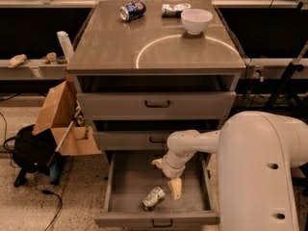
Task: Pick 7up can from bottom drawer and place on counter
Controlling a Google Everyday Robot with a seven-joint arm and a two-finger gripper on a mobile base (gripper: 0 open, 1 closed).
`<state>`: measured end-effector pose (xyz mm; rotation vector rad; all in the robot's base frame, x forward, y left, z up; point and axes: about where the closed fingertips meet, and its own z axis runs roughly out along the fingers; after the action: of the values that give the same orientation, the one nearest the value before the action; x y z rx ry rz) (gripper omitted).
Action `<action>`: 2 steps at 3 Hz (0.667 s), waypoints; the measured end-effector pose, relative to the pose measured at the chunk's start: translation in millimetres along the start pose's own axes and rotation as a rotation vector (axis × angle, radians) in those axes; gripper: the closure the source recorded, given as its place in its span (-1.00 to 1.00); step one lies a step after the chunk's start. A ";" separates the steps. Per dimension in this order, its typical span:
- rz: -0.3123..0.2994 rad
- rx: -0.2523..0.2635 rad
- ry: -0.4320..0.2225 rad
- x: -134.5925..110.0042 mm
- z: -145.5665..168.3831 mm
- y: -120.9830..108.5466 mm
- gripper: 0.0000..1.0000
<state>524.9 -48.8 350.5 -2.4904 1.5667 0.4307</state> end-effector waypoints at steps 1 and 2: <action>-0.033 0.025 0.020 -1.8 9.0 0.6 -1.00; -0.021 0.046 0.039 -3.3 23.5 -1.1 -1.00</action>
Offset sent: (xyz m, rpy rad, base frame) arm -0.0007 0.0183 -0.0356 -0.0280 -0.0998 -0.0377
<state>521.0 -38.7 329.4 -2.4931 1.5448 0.3417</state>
